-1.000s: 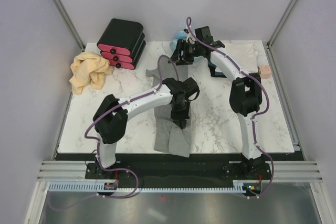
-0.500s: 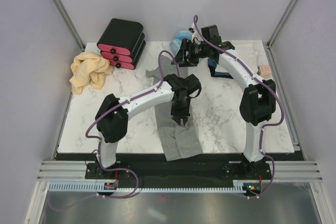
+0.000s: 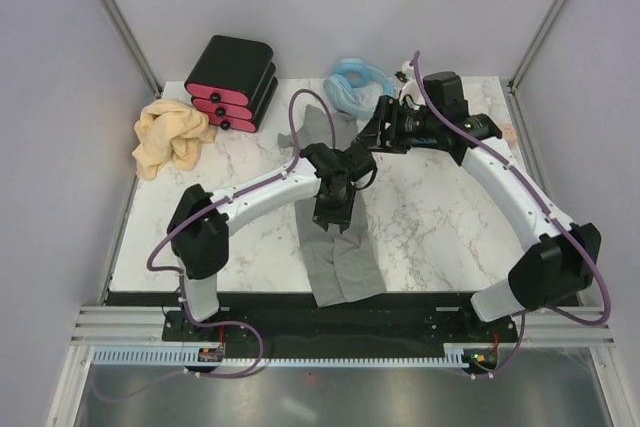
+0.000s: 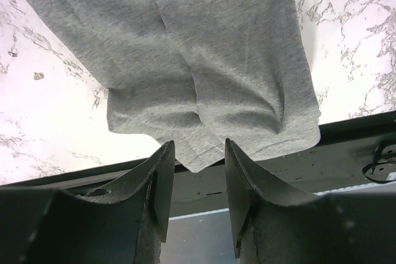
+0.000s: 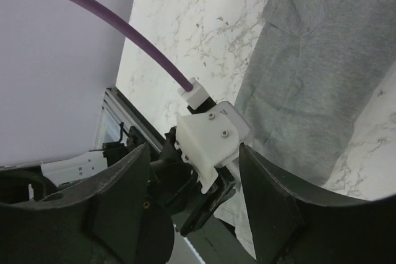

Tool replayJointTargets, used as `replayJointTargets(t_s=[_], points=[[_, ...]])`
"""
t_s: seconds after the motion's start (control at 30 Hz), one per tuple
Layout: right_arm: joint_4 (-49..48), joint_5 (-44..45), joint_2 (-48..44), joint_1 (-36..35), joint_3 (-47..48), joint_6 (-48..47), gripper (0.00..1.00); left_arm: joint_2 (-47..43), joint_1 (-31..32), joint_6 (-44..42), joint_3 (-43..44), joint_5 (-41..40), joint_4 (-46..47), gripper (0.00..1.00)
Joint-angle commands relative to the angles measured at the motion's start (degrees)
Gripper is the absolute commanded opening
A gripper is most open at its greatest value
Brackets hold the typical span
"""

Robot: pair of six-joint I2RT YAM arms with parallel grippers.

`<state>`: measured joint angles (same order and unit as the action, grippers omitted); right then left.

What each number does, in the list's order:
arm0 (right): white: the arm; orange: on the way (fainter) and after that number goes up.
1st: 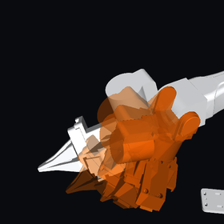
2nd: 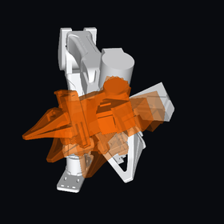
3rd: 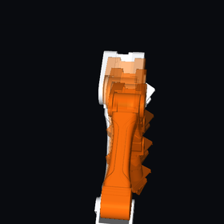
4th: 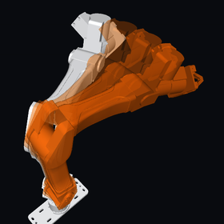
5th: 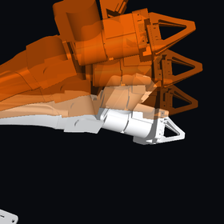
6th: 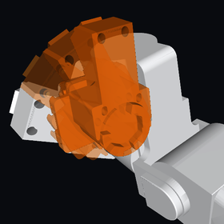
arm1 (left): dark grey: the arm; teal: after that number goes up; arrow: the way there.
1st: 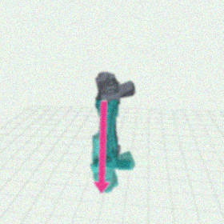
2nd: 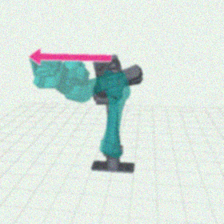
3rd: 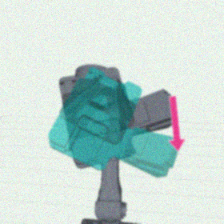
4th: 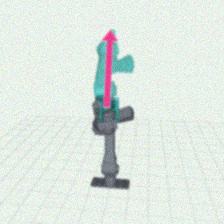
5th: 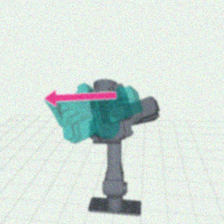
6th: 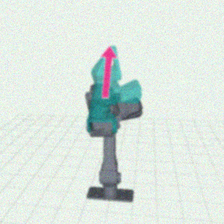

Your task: Fold and stack the t-shirts

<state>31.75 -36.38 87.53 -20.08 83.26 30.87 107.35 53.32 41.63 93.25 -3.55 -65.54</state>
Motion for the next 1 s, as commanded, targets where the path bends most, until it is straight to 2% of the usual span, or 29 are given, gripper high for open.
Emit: replayJointTargets(t_s=[0.0, 0.27, 0.47, 0.67, 0.8, 0.9, 0.93, 0.97], points=[[-0.4, 0.8, -7.0, -0.9, -4.6, 4.3, 0.68, -4.6, -0.1, -3.5, -0.4, -2.1, 4.2, 0.45], [2.0, 5.0, -18.7, -1.4, -12.1, 7.6, 0.7, -9.9, -1.1, -4.2, -4.4, -5.0, 7.6, 0.45], [6.5, 8.2, -26.3, -2.1, -19.2, 7.8, 0.7, -13.0, -4.9, -5.4, -11.2, -3.5, 10.0, 0.46], [9.8, 9.9, -28.9, -3.0, -21.7, 6.2, 0.7, -14.6, -9.7, -6.9, -13.7, -4.1, 10.6, 0.45], [10.1, 10.6, -25.9, -3.3, -20.1, 4.2, 0.69, -15.1, -15.9, -7.2, -13.4, -3.5, 12.4, 0.45], [10.2, 11.9, -19.2, -4.0, -16.2, 0.3, 0.69, -11.5, -20.0, -8.4, -10.9, -2.6, 14.4, 0.45], [10.3, 13.5, -14.0, -4.4, -13.0, -0.7, 0.68, -9.9, -20.8, -8.8, -8.1, -2.2, 14.5, 0.45], [10.3, 14.8, -10.9, -4.9, -11.0, -3.5, 0.67, -5.9, -22.0, -10.1, -6.3, -1.9, 14.3, 0.45]])
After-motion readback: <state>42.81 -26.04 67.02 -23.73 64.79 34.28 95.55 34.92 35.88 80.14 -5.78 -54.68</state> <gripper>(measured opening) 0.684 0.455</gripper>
